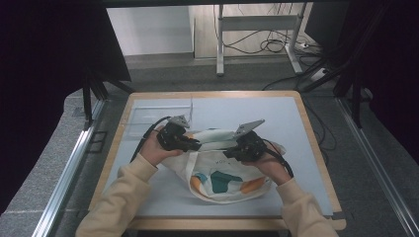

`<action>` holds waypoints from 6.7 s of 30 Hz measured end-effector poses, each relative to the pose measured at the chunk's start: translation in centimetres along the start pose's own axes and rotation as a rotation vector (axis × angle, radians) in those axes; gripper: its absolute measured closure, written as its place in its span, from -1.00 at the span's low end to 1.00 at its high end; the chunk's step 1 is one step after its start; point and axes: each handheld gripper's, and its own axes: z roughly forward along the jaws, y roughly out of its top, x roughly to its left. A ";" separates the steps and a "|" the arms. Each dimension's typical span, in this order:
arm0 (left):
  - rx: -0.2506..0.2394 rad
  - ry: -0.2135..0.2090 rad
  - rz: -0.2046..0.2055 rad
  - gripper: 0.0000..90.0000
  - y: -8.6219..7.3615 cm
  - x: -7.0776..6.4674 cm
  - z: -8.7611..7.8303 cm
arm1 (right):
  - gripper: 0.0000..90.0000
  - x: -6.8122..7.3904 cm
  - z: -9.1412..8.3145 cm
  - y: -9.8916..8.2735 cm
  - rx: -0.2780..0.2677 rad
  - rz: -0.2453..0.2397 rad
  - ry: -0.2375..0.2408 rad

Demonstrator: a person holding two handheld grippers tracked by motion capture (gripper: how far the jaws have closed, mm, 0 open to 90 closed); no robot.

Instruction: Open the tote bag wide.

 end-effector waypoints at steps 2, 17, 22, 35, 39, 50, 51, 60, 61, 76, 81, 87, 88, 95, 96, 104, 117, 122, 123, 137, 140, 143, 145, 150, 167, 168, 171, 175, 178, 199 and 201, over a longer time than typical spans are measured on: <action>-0.005 0.001 -0.001 0.76 0.0 0.0 0.0 | 0.91 0.0 0.0 0.0 -0.004 0.002 -0.002; -0.003 0.011 -0.006 0.78 0.1 0.2 0.0 | 0.92 0.4 -0.4 -0.4 -0.013 -0.004 0.022; -0.006 0.022 -0.010 0.78 0.3 0.3 -0.1 | 0.92 0.6 -0.6 -0.5 -0.016 -0.004 0.028; -0.002 0.042 -0.017 0.79 1.0 0.6 -0.3 | 0.92 1.5 -1.1 -1.5 -0.024 -0.007 0.054; -0.002 0.045 -0.028 0.79 1.1 0.9 -0.2 | 0.92 1.6 -1.2 -1.9 -0.027 0.002 0.068; -0.010 0.075 -0.048 0.80 1.7 1.2 -0.5 | 0.92 2.5 -1.5 -2.9 -0.013 -0.002 0.098; -0.014 0.078 -0.052 0.80 1.7 1.3 -0.5 | 0.92 2.6 -1.5 -3.0 -0.014 -0.004 0.101; -0.018 0.092 -0.068 0.80 1.9 2.0 -0.7 | 0.92 3.3 -1.5 -3.7 -0.007 -0.004 0.112; -0.011 0.095 -0.061 0.80 1.9 2.1 -0.8 | 0.92 3.3 -1.5 -3.8 -0.009 -0.004 0.110; -0.031 0.115 -0.110 0.80 2.5 3.8 -0.5 | 0.92 4.5 -1.6 -5.0 0.000 -0.015 0.121; -0.020 0.118 -0.113 0.80 2.5 4.4 -0.5 | 0.92 4.6 -1.5 -5.3 0.007 -0.015 0.127; -0.031 0.110 -0.131 0.80 2.5 4.9 -0.4 | 0.92 4.7 -1.5 -5.5 0.004 -0.011 0.128; -0.032 0.110 -0.132 0.80 2.5 5.0 -0.4 | 0.92 4.8 -1.5 -5.5 0.006 -0.013 0.128; -0.069 0.115 -0.163 0.80 2.6 5.3 -0.4 | 0.92 5.1 -1.7 -5.7 0.005 -0.022 0.130; -0.068 0.117 -0.158 0.81 2.6 5.4 -0.5 | 0.92 5.2 -1.7 -5.7 0.007 -0.027 0.131; -0.071 0.154 -0.150 0.81 3.2 5.7 -0.8 | 0.92 5.8 -2.0 -6.2 0.016 -0.049 0.152; -0.084 0.174 -0.197 0.81 3.1 6.9 -0.4 | 0.92 6.8 -0.5 -7.1 0.074 -0.066 0.180; -0.093 0.173 -0.212 0.81 3.1 7.1 -0.2 | 0.92 6.9 -0.3 -7.1 0.083 -0.075 0.184; -0.092 0.173 -0.211 0.81 3.1 7.2 -0.2 | 0.92 6.9 -0.3 -7.2 0.084 -0.074 0.185; -0.097 0.145 -0.208 0.80 2.7 7.2 -0.5 | 0.91 6.8 -0.1 -7.3 0.088 -0.073 0.182; -0.099 0.136 -0.204 0.79 2.6 7.2 -0.5 | 0.90 6.8 0.0 -7.3 0.090 -0.075 0.185; -0.102 0.128 -0.190 0.73 2.5 7.0 -0.6 | 0.81 6.6 -0.1 -7.3 0.083 -0.068 0.189; -0.100 0.122 -0.178 0.67 2.4 6.7 -0.7 | 0.61 6.5 -0.3 -7.2 0.071 -0.068 0.189; -0.102 0.120 -0.140 0.41 2.2 5.8 -1.6 | 0.22 6.1 -1.3 -6.8 0.006 -0.063 0.126; -0.137 0.075 -0.059 -0.05 0.3 1.8 -4.6 | 0.01 5.4 -2.6 -6.2 -0.047 -0.032 0.068; -0.139 0.071 -0.052 -0.06 0.1 1.6 -4.6 | 0.01 5.3 -2.6 -6.2 -0.051 -0.029 0.065; -0.139 0.061 -0.031 -0.06 -0.2 0.9 -4.7 | -0.01 5.1 -2.9 -6.0 -0.062 -0.021 0.062; -0.131 0.045 -0.010 -0.05 -0.5 0.1 -4.7 | 0.00 4.7 -3.3 -5.4 -0.079 -0.014 0.046; -0.119 0.029 0.004 -0.02 -0.6 -0.6 -4.6 | 0.02 4.5 -3.7 -5.0 -0.094 -0.008 0.043; -0.019 -0.017 0.003 0.58 -2.2 -1.3 -2.5 | 0.87 0.5 -0.4 1.7 -0.020 0.010 -0.035; -0.008 -0.019 0.013 0.63 -2.3 -1.4 -2.5 | 0.89 0.1 0.2 2.3 -0.007 0.012 -0.040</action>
